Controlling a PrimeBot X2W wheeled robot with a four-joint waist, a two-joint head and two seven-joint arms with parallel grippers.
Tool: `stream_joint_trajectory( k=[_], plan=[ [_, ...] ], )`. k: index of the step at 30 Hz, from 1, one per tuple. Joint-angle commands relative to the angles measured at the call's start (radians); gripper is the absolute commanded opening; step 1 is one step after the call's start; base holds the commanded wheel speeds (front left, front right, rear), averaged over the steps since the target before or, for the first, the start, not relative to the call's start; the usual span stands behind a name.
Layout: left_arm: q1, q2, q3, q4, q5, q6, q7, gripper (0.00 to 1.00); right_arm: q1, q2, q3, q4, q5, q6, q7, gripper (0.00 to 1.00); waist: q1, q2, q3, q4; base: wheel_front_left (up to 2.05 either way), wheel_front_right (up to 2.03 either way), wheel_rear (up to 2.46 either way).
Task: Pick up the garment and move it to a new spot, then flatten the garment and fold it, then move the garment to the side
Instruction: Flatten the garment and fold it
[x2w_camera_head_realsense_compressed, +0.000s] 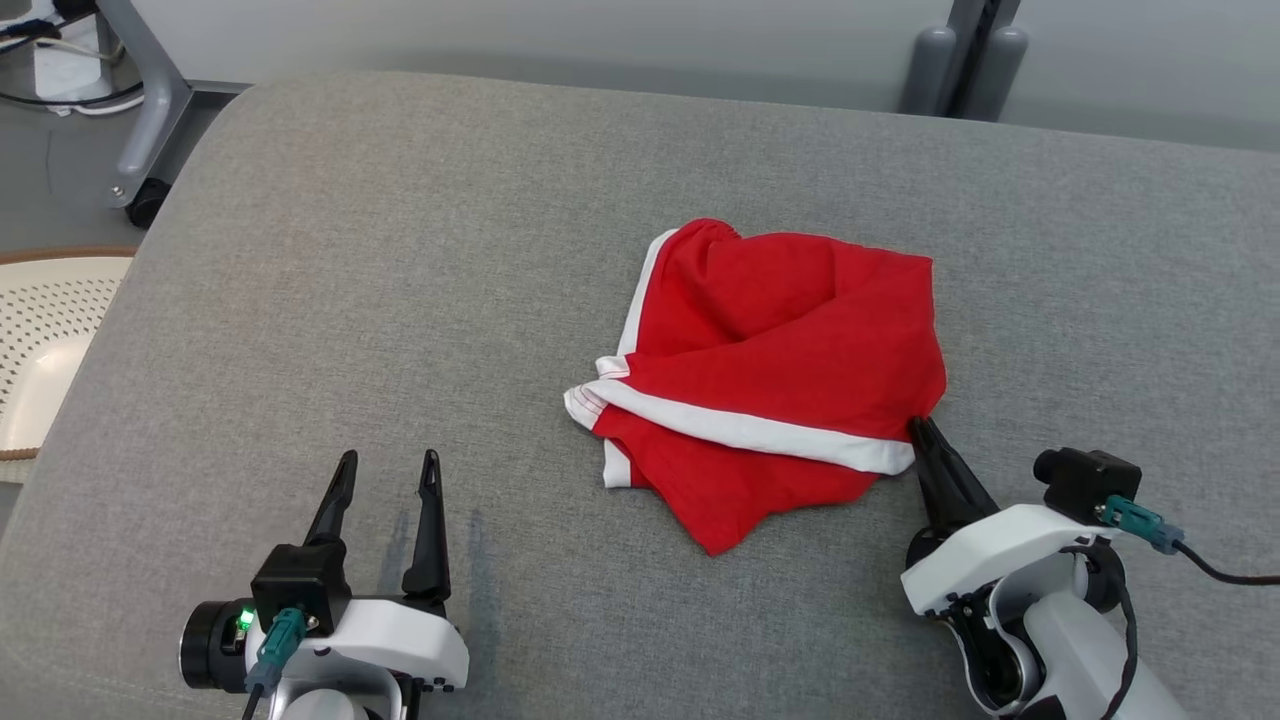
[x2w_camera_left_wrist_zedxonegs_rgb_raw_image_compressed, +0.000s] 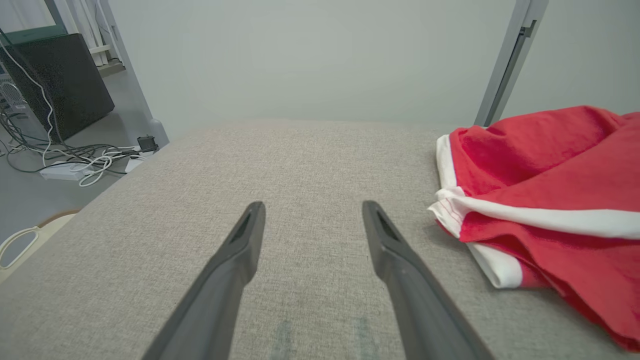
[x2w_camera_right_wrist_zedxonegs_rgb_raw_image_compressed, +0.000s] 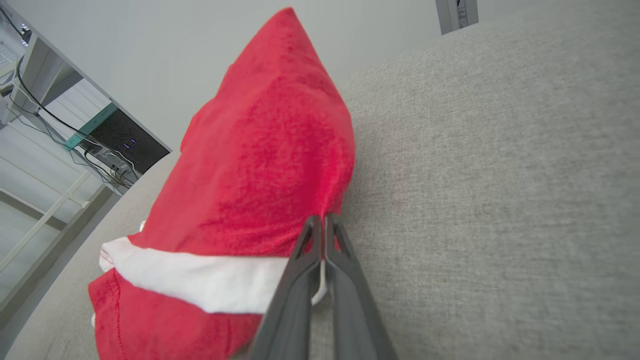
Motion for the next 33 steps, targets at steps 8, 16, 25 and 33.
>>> stream_joint_trajectory(
  k=[8,16,25,33],
  plan=[
    [-0.004,0.005,0.001,0.015,-0.006,-0.001,-0.001,1.00,0.013,-0.006,-0.035,-0.028,-0.003,0.000,0.000,0.00,0.0000,0.0000,-0.044,-0.050,0.00,0.00,0.00],
    [0.039,0.004,0.021,0.026,-0.008,-0.006,-0.001,1.00,0.043,-0.006,-0.126,-0.194,-0.045,0.000,-0.001,0.00,0.0000,0.0000,-0.103,-0.102,0.00,0.00,0.00],
    [0.055,0.005,-0.011,0.045,-0.037,-0.008,-0.001,1.00,0.001,-0.005,-0.075,-0.405,-0.250,0.000,-0.001,0.00,0.0000,0.0000,-0.142,-0.143,0.00,0.00,0.00],
    [0.067,0.005,-0.026,0.069,-0.045,-0.004,-0.001,1.00,-0.037,-0.006,0.046,-0.505,-0.305,0.000,-0.001,0.00,0.0000,0.0000,-0.152,-0.097,0.00,0.00,0.00]
  ],
)
